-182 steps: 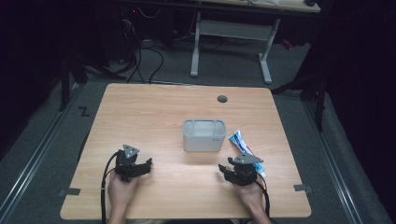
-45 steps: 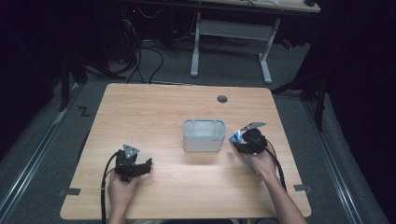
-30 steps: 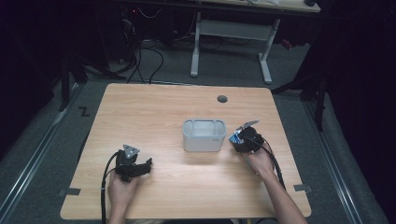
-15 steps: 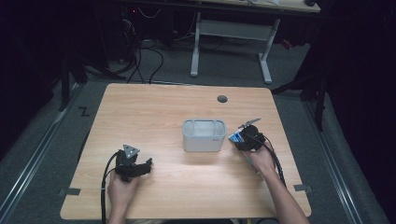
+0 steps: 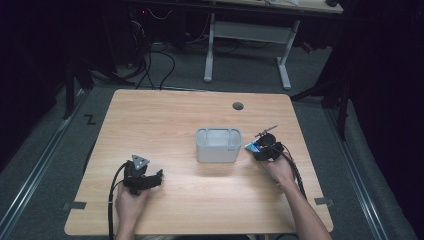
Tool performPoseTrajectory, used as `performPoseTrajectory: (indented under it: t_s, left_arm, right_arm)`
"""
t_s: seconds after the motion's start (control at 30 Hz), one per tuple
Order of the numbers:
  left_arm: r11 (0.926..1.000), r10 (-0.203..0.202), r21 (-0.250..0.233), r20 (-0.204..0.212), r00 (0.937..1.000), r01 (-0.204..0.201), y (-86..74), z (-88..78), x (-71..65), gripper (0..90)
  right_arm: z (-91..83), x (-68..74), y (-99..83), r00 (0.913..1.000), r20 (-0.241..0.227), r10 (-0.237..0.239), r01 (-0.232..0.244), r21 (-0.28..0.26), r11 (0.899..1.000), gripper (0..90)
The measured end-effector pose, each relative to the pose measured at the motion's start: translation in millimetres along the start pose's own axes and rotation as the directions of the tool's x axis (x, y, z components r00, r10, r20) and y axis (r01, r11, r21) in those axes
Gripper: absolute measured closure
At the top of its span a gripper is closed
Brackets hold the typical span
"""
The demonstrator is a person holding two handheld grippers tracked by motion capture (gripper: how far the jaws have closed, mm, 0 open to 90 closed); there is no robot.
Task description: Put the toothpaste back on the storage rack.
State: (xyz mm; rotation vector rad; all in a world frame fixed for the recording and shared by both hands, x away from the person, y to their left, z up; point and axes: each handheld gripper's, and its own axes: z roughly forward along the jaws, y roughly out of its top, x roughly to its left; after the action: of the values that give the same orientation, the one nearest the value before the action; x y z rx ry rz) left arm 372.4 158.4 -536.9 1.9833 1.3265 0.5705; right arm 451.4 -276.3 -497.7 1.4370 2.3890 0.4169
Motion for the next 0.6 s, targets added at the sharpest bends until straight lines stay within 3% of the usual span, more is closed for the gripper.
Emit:
performPoseTrajectory:
  t_s: [0.4, 0.6]
  left_arm:
    - [1.0000, -0.001, 0.000, 0.000, 1.0000, 0.001, 0.1, 0.1, 0.0, 21.1]
    - [1.0000, -0.001, 0.000, 0.000, 1.0000, 0.001, 0.1, 0.0, 0.0, 21.1]
  right_arm:
    - [-2.5, -5.1, 0.3, 0.9995, -0.026, 0.016, -0.016, 0.004, 1.000, 65.8]
    - [-9.5, -10.3, -1.3, 0.9958, -0.081, 0.043, -0.044, -0.012, 0.999, 70.1]
